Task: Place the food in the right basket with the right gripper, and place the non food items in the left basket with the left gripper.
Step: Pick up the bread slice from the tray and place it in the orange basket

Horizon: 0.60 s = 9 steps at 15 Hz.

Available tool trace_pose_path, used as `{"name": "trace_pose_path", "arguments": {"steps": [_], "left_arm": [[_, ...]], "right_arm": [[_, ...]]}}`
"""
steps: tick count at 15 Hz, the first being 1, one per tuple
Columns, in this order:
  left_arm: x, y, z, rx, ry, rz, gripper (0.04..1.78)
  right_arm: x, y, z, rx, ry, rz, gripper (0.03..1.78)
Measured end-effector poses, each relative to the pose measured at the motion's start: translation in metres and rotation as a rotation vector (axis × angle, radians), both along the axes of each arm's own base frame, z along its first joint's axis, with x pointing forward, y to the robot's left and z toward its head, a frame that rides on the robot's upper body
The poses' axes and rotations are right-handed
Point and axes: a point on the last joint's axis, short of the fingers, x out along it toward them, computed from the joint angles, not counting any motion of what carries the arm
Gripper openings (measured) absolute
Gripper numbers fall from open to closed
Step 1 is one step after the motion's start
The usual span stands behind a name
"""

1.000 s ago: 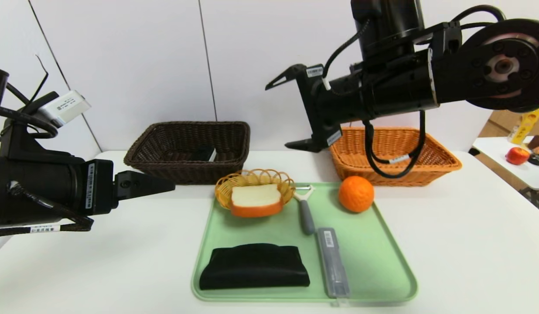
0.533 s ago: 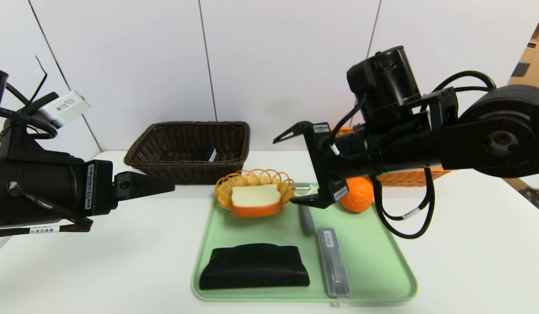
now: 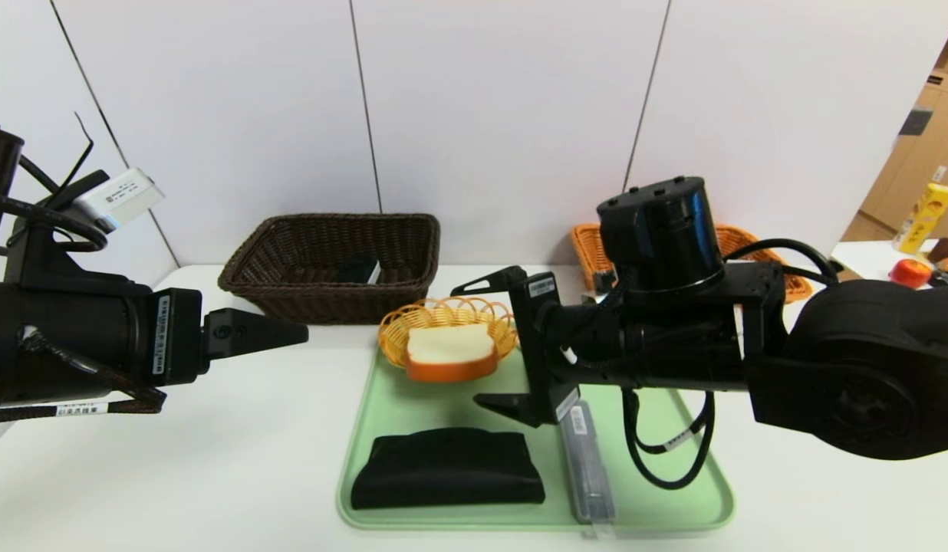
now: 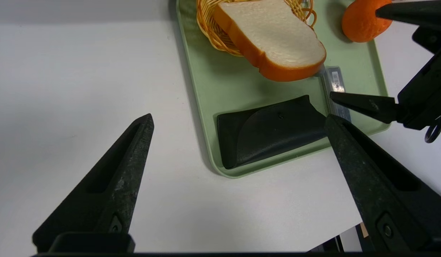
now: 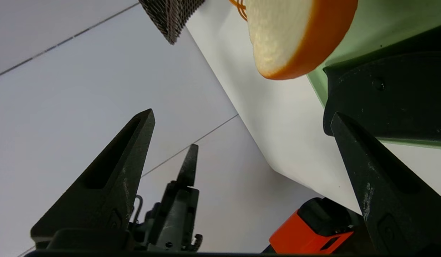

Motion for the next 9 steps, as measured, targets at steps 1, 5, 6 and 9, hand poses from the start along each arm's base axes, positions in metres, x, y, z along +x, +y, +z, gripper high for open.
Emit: {"name": "trace_pose_path", "arguments": {"steps": [1, 5, 6, 9], "left_arm": [[0.0, 0.0, 0.0, 0.0, 0.001, 0.0, 1.69], [0.001, 0.0, -0.001, 0.003, 0.006, 0.001, 1.69], [0.002, -0.001, -0.002, 0.004, 0.007, 0.001, 1.69], [0.004, -0.001, -0.003, 0.006, 0.013, 0.0, 1.69]], "right_arm": [[-0.001, 0.002, -0.006, -0.006, 0.006, 0.007, 1.69], [0.002, 0.007, -0.021, -0.036, 0.037, -0.008, 1.7], [0.004, 0.009, -0.023, -0.033, 0.027, -0.023, 1.7], [0.01, 0.012, -0.026, 0.032, 0.014, -0.056, 1.7]]}}
